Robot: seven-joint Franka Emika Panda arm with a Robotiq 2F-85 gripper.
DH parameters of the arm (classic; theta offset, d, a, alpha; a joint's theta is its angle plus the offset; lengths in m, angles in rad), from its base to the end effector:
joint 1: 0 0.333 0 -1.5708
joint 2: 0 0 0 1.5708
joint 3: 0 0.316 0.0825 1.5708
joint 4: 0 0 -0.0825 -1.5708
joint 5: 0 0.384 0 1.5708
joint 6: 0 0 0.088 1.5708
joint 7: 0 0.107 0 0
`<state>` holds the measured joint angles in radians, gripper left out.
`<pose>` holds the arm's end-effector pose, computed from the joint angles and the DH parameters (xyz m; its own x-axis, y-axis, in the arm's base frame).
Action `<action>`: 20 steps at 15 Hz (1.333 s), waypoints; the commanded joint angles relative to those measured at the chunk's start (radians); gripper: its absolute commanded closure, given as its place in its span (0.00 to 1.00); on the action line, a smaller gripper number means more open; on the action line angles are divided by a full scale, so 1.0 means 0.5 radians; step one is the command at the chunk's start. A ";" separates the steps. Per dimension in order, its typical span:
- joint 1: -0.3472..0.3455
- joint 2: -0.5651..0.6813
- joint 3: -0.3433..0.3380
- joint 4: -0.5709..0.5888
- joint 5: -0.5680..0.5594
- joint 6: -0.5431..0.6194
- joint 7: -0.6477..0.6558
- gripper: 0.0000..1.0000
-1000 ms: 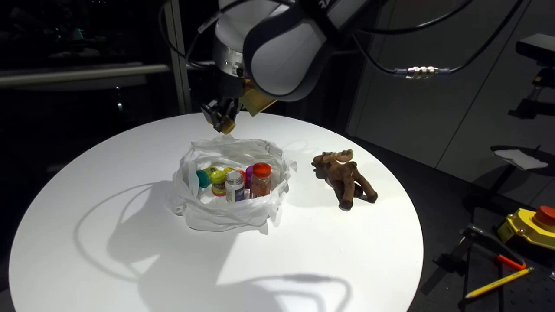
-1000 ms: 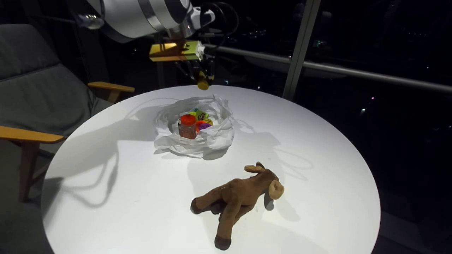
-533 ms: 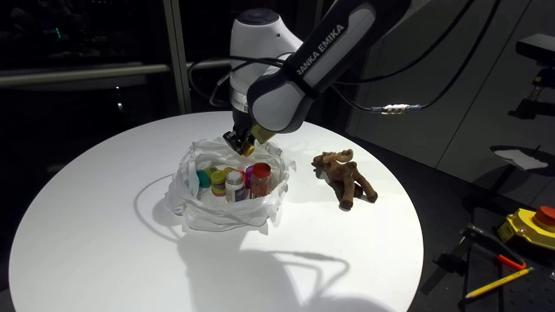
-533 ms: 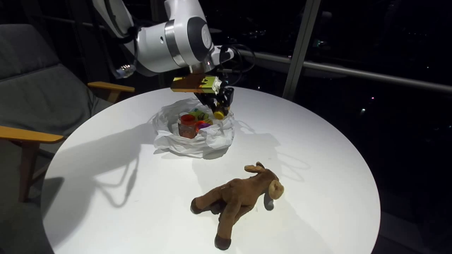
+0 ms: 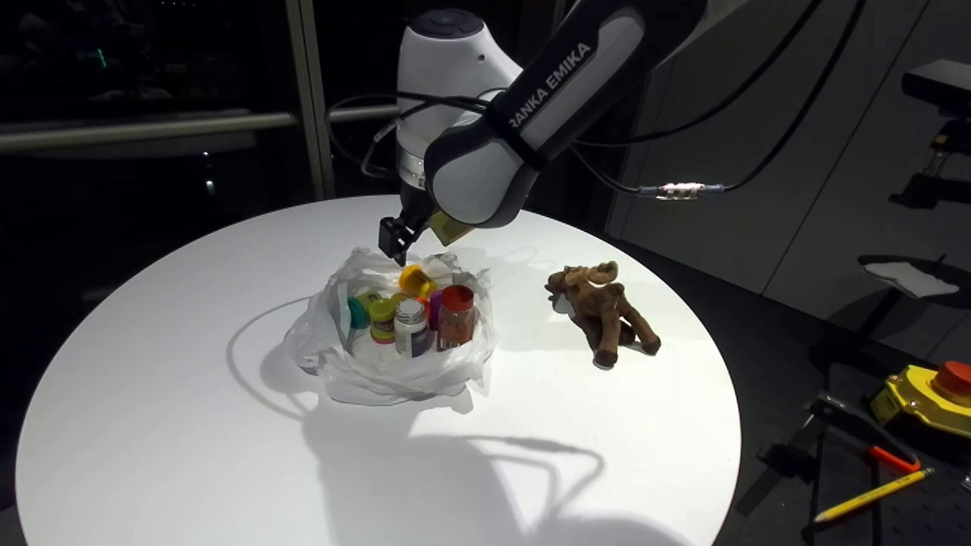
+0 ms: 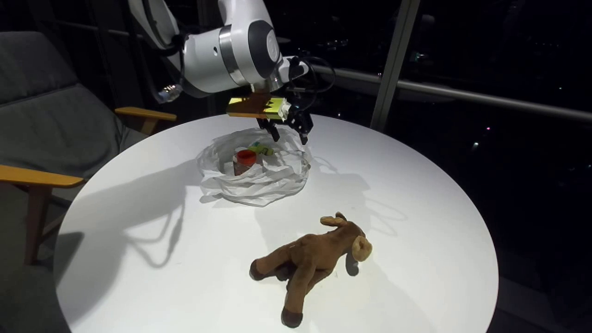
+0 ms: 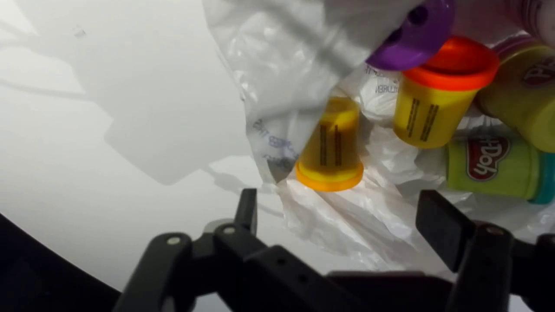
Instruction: Put the objects in the plastic
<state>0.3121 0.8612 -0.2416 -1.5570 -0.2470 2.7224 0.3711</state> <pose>0.7215 0.0915 0.1782 0.9328 0.0624 0.3549 -0.0202 -0.9743 0.2243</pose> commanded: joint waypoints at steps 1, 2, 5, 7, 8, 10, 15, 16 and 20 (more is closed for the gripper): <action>0.101 -0.148 -0.115 -0.167 -0.046 0.123 0.122 0.00; 0.139 -0.200 -0.167 -0.250 -0.069 0.134 0.157 0.00; 0.265 -0.400 -0.304 -0.571 -0.137 0.088 0.261 0.00; 0.373 -0.506 -0.434 -0.777 -0.220 0.073 0.399 0.00; 0.438 -0.552 -0.524 -0.889 -0.274 0.066 0.510 0.00; 0.528 -0.658 -0.649 -1.114 -0.378 0.070 0.710 0.00; 0.634 -0.921 -0.958 -1.571 -0.757 0.029 1.103 0.00; 0.590 -0.967 -0.952 -1.624 -0.801 0.014 1.110 0.00; 0.157 -1.149 -0.646 -1.808 -0.706 0.190 0.810 0.00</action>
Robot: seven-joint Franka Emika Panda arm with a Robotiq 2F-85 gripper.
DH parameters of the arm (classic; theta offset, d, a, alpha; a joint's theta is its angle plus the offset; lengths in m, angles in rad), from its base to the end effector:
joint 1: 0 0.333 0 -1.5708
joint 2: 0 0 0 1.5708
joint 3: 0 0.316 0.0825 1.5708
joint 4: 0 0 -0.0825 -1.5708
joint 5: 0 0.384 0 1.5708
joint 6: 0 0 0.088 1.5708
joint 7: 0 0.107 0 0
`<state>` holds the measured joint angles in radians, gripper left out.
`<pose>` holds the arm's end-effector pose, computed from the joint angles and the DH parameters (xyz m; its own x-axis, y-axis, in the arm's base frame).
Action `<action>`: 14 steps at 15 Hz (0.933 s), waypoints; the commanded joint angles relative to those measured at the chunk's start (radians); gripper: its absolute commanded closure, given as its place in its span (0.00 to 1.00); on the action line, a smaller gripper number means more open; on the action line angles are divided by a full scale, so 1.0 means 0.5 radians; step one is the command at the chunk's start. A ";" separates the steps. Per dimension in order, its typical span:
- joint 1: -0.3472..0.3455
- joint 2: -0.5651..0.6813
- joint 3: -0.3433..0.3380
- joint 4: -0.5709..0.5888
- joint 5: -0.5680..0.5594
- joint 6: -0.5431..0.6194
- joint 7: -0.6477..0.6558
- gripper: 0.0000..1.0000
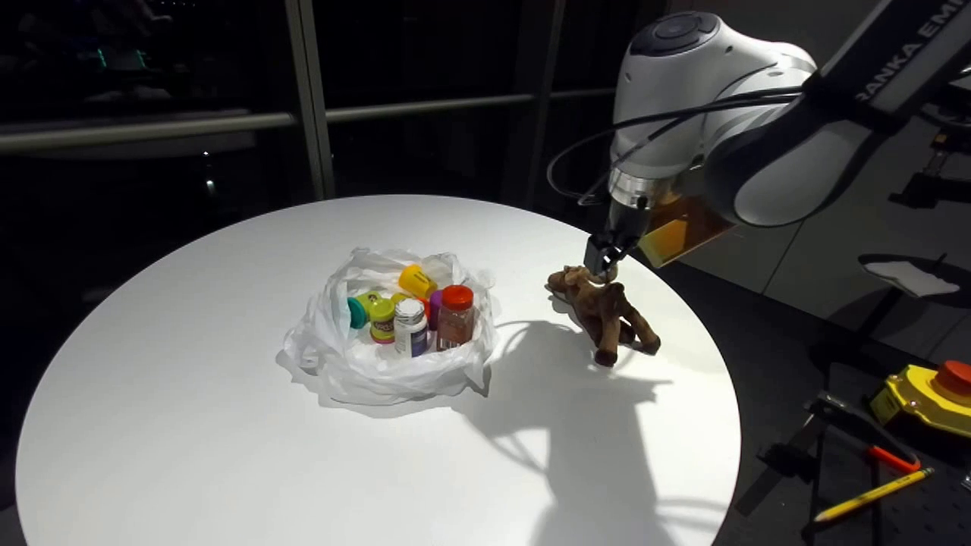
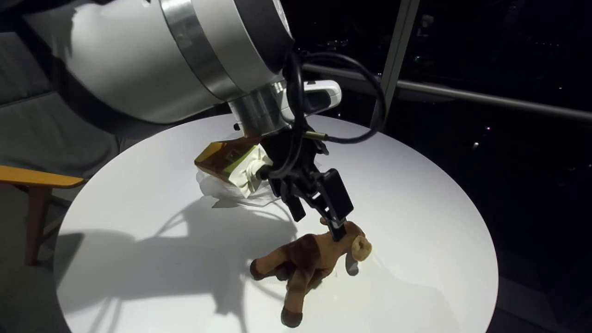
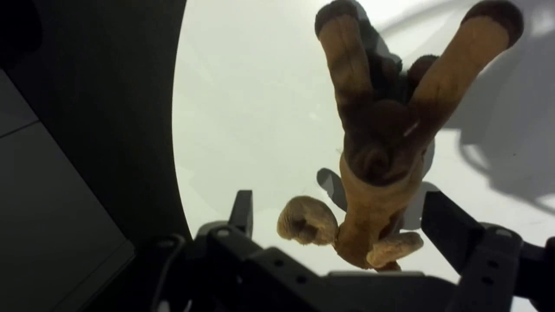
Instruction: Put the objects in the plastic
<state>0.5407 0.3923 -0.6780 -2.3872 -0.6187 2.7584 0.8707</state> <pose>0.4982 -0.0600 0.1903 0.9170 -0.3173 0.2419 -0.3913 -0.8333 0.3904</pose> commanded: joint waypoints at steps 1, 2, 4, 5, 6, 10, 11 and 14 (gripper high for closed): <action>-0.406 -0.218 0.314 -0.162 0.084 0.156 -0.249 0.00; -0.502 -0.208 0.392 -0.166 0.125 0.183 -0.297 0.00; -0.680 -0.181 0.551 -0.167 0.249 0.269 -0.427 0.00; -0.732 -0.140 0.604 -0.148 0.319 0.316 -0.483 0.00; -0.778 -0.113 0.653 -0.137 0.390 0.353 -0.549 0.00; -0.869 0.047 0.801 -0.046 0.684 0.384 -0.793 0.00; -0.872 0.091 0.817 -0.014 0.741 0.382 -0.840 0.00; -0.755 0.229 0.692 0.112 0.760 0.383 -0.813 0.00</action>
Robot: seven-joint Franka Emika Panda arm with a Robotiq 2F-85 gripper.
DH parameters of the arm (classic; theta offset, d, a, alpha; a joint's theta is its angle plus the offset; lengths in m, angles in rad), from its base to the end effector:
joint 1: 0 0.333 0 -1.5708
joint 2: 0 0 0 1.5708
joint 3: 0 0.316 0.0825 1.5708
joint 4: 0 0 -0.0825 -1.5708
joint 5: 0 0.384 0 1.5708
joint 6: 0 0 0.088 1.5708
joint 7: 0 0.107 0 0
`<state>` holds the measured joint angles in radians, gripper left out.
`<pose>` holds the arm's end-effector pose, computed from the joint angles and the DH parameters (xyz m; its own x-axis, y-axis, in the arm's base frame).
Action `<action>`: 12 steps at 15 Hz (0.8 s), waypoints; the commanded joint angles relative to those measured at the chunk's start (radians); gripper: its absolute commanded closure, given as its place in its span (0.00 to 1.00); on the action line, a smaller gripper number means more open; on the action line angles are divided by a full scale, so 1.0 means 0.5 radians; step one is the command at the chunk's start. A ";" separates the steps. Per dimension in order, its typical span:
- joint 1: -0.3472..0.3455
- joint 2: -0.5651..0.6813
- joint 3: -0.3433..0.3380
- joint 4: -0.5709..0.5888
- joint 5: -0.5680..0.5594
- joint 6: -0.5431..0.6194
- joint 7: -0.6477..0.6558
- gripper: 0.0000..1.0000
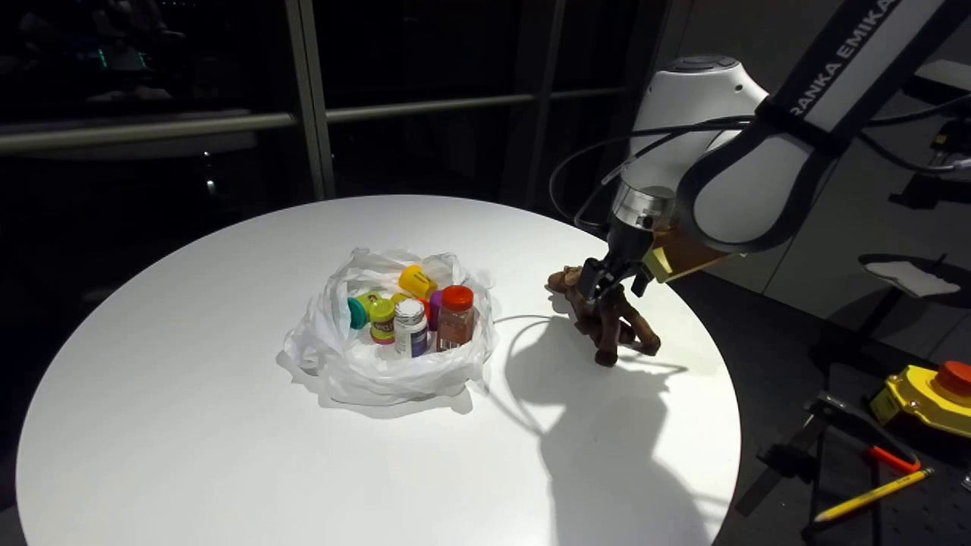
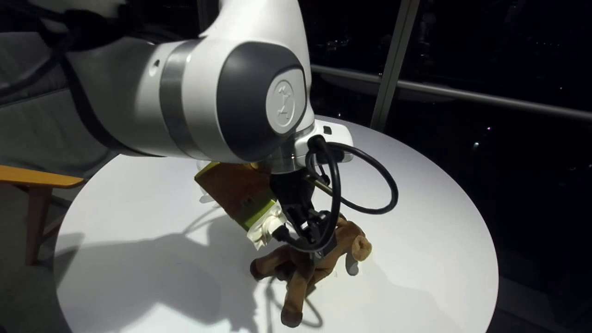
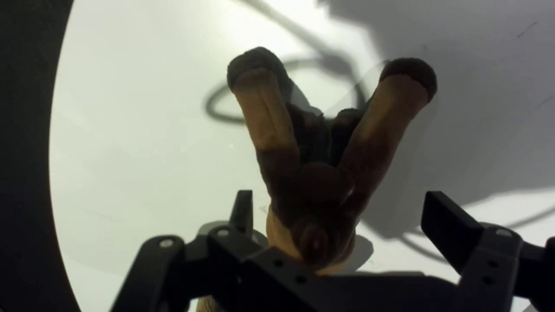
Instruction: Put the objects in the plastic
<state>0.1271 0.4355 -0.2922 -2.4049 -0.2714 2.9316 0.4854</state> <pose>0.4935 -0.0743 0.1506 0.9309 -0.3332 0.1496 -0.3543 -0.9235 0.1474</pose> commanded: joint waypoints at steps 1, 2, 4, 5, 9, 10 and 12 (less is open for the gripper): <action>0.096 0.172 -0.109 0.179 0.068 0.037 -0.035 0.00; 0.118 0.205 -0.140 0.216 0.068 0.029 -0.031 0.00; 0.147 0.270 -0.182 0.276 0.078 0.000 -0.037 0.25; 0.144 0.290 -0.182 0.294 0.091 -0.003 -0.049 0.26; 0.095 0.251 -0.088 0.285 0.214 -0.105 -0.110 0.56; 0.106 0.204 -0.074 0.259 0.244 -0.146 -0.116 0.65; 0.255 0.054 -0.148 0.170 0.199 -0.190 -0.044 0.80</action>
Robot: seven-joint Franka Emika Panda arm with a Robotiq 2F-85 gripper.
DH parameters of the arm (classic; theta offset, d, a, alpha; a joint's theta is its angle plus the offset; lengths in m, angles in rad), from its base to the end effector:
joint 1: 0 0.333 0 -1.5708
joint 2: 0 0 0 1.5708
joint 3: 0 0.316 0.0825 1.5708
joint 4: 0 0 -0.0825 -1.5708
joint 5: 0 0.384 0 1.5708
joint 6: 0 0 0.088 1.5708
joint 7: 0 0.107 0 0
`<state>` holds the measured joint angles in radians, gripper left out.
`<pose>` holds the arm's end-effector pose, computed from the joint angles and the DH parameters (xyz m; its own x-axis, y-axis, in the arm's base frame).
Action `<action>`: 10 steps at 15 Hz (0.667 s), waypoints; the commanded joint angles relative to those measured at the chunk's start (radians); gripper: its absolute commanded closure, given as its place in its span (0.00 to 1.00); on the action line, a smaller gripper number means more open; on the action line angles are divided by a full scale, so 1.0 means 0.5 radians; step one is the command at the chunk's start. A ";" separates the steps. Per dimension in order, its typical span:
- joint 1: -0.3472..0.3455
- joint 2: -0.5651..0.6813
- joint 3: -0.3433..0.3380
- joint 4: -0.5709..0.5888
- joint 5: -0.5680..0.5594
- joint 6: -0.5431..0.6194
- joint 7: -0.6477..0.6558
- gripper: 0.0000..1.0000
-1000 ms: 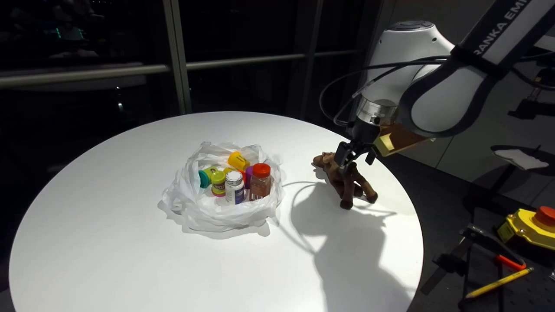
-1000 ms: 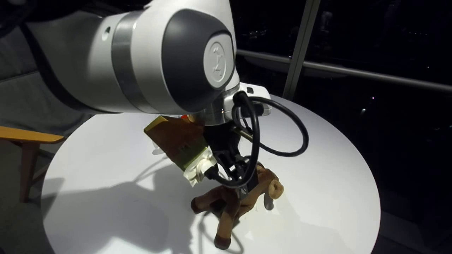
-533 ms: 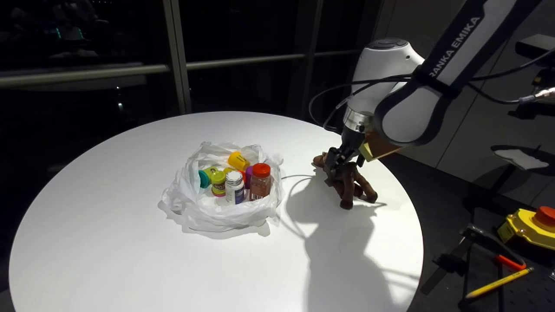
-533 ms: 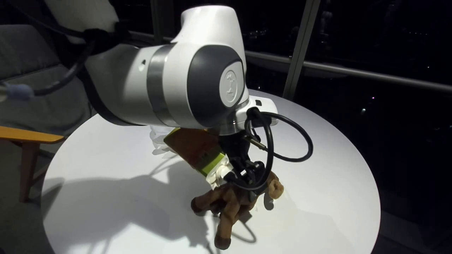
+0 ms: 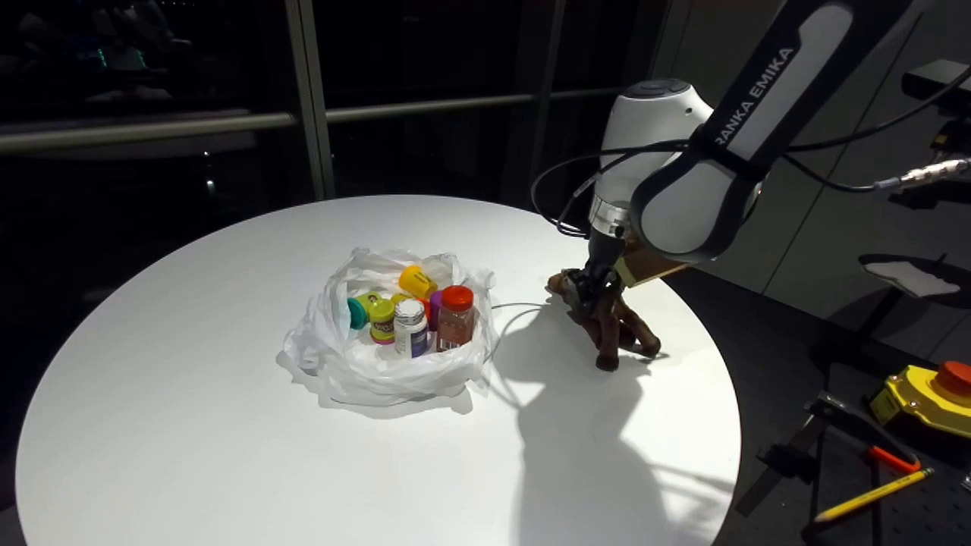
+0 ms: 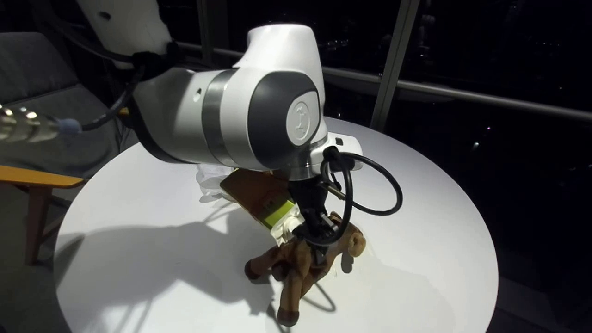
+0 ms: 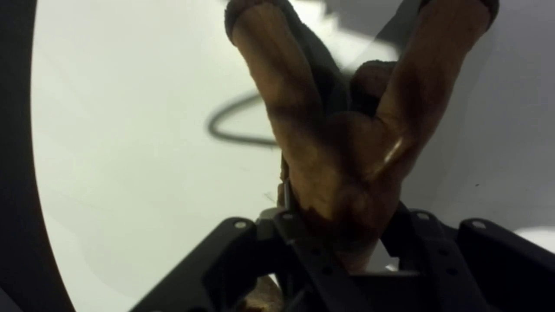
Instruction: Put the objects in the plastic
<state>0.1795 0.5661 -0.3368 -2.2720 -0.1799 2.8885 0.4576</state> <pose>0.5246 -0.0836 0.1260 0.9226 -0.3604 0.1374 -0.3817 -0.9045 0.1902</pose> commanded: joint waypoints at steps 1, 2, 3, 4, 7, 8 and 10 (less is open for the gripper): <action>0.271 -0.290 -0.138 -0.140 -0.054 -0.087 0.079 0.85; 0.442 -0.333 -0.283 -0.167 -0.180 0.002 0.173 0.87; 0.575 -0.370 -0.398 -0.173 -0.303 0.052 0.239 0.89; 0.709 -0.417 -0.501 -0.168 -0.422 0.063 0.327 0.89; 1.140 -0.545 -0.806 -0.078 -0.830 0.040 0.641 0.89; 1.248 -0.592 -0.865 -0.040 -0.953 0.033 0.734 0.88; 1.394 -0.657 -0.868 0.055 -1.059 0.051 0.838 0.89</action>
<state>0.7638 0.3006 -0.7298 -2.2894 -0.6222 2.9056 0.7936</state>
